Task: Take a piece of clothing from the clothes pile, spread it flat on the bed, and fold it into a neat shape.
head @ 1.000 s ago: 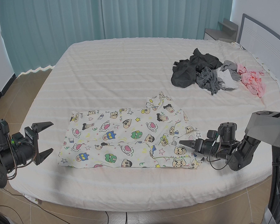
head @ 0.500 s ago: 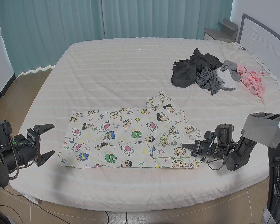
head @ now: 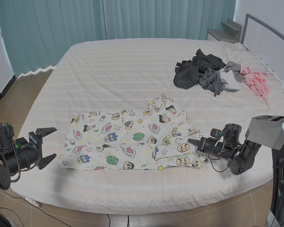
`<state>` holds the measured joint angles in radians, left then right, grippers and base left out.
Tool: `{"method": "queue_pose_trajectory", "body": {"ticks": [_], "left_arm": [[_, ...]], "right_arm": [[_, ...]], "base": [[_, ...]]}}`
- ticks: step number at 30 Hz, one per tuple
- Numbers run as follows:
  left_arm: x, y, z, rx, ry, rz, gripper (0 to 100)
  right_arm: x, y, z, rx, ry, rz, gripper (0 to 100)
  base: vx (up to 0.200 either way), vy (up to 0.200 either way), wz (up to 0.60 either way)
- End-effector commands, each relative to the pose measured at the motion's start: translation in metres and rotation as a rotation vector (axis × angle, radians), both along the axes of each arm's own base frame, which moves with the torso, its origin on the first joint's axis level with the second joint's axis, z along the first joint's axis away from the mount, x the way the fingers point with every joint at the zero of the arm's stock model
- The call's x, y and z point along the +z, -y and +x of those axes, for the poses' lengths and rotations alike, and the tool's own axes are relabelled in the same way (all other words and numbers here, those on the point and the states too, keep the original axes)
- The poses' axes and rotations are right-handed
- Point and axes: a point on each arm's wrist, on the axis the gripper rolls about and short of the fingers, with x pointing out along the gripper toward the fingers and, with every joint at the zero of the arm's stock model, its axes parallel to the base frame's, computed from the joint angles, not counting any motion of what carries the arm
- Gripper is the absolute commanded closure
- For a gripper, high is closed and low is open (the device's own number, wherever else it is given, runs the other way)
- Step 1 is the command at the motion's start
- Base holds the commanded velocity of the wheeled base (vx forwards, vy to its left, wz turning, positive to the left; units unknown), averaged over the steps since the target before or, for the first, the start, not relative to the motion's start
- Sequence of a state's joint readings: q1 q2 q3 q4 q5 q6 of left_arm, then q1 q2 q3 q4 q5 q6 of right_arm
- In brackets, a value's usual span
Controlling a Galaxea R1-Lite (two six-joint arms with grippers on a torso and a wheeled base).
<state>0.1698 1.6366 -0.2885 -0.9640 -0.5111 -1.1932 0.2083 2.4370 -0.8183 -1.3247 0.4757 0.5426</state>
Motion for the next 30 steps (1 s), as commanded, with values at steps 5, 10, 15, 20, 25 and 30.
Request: {"method": "queue_pose_trajectory", "body": {"ticks": [5, 10, 15, 20, 25, 30], "left_arm": [[-0.002, 0.0, 0.001, 0.001, -0.009, -0.002, 0], [-0.002, 0.0, 0.001, 0.001, -0.009, -0.002, 0], [-0.003, 0.0, 0.001, 0.001, -0.015, -0.003, 0], [-0.004, -0.001, 0.002, 0.002, -0.019, -0.001, 0], [-0.007, 0.0, 0.004, 0.0, -0.028, -0.003, 0], [-0.008, 0.009, 0.006, -0.027, -0.035, 0.004, 0]], "right_arm": [[0.004, 0.008, 0.004, -0.039, 0.037, 0.013, 100], [0.008, 0.013, 0.011, -0.071, 0.071, 0.025, 100], [0.008, 0.014, 0.013, -0.099, 0.072, 0.036, 100], [0.002, 0.013, 0.012, -0.099, 0.056, 0.031, 100], [0.0, 0.014, 0.011, -0.097, 0.043, 0.026, 100], [0.002, 0.017, 0.007, -0.103, 0.043, 0.026, 0]], "base": [[0.0, 0.0, 0.0], [0.0, 0.0, 0.0], [0.0, 0.0, 0.0], [0.0, 0.0, 0.0], [0.0, 0.0, 0.0], [0.0, 0.0, 0.0]]}}
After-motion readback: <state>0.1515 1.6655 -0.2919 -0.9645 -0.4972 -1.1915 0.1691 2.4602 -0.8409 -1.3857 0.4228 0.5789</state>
